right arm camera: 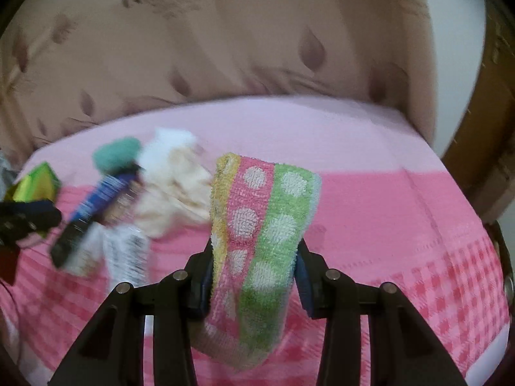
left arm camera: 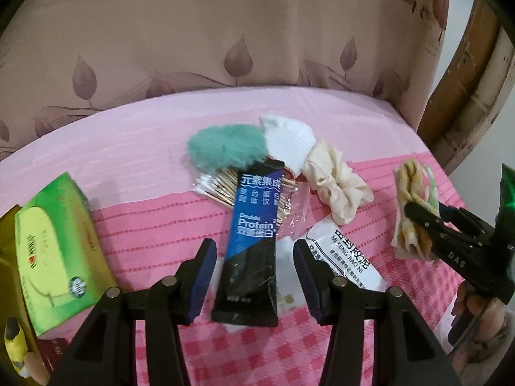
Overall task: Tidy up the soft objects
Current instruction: 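Grasp the polka-dot towel with the right tool while the left tool reaches the protein sachet, then grasp the blue-black protein sachet with the left tool and lift it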
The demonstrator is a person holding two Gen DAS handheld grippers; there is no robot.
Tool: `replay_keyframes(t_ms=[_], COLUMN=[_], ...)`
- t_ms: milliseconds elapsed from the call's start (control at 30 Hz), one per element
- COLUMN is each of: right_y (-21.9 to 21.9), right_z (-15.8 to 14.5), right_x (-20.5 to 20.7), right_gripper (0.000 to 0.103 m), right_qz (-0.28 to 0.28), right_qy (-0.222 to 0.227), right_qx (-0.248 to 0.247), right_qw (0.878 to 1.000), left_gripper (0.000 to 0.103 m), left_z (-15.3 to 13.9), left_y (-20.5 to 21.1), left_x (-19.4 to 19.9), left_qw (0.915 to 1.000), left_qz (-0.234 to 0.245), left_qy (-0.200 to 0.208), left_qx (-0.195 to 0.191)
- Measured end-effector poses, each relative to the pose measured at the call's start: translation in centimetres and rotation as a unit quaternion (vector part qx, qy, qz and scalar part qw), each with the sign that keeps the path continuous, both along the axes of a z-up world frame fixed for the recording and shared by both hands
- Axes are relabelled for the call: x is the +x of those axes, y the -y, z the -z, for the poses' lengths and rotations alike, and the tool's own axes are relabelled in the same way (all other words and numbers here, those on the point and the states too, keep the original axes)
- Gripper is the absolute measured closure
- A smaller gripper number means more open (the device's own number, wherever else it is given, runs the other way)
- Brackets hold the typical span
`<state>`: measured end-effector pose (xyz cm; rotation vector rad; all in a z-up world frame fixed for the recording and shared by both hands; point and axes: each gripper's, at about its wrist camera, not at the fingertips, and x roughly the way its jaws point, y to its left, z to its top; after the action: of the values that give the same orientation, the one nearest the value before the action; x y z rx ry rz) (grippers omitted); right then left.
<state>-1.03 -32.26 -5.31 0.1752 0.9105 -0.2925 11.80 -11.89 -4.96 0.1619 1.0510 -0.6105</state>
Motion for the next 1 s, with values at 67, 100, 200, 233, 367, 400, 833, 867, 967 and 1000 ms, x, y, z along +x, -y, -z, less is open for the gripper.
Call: replay_keyframes(t_ms=[67,100,200,233,367,400,833,867,967,1000], right_y=[0.9,1.4,1.8,1.7,1.0,1.0,0.8,0.8,0.7,0.7], right_z=[1.2,1.9,2.7,2.8,3.2,3.2,3.4,3.4,3.4,3.4], right_x=[-0.3,-0.4,-0.5,-0.4,-0.3,-0.3,-0.1,-0.1,-0.2,-0.2], right_gripper=[0.064,0.064,0.064,0.064,0.062,0.062,0.057,0.057,0.057,0.057], right_qz=[0.01,0.015,0.02,0.019,0.013,0.012,0.009,0.009,0.009,0.009], right_qy=[-0.01,-0.014,-0.007,-0.005,-0.001,-0.002,-0.005,-0.005,-0.005,-0.005], right_qx=[0.012,0.016,0.027,0.022,0.005,0.005,0.009,0.009,0.009,0.009], right_qw=[1.0,1.0,0.999,1.0,1.0,1.0,1.0,1.0,1.0,1.0], left_gripper=[0.052,0.052,0.051,0.051,0.051,0.051,0.068,0.069,0.07,0.07], left_z=[0.4,0.6,1.2,1.4,2.2,2.5,4.5,4.3,3.9,3.7], left_y=[0.8,1.1,1.8,2.1,2.5,2.7,3.1,3.0,2.7,2.6], left_x=[0.2,0.4,1.2,1.6,2.4,2.6,3.3,3.2,3.0,2.8], left_qw=[0.9999,0.9999,0.9998,0.9997,0.9993,0.9992,0.9989,0.9989,0.9992,0.9992], left_qz=[0.009,0.009,0.008,0.007,0.007,0.006,-0.003,-0.005,-0.008,-0.009], left_qy=[-0.005,-0.006,-0.011,-0.012,-0.018,-0.019,-0.042,-0.041,-0.036,-0.034], left_qx=[0.005,0.007,0.017,0.022,0.032,0.035,0.023,0.022,0.017,0.016])
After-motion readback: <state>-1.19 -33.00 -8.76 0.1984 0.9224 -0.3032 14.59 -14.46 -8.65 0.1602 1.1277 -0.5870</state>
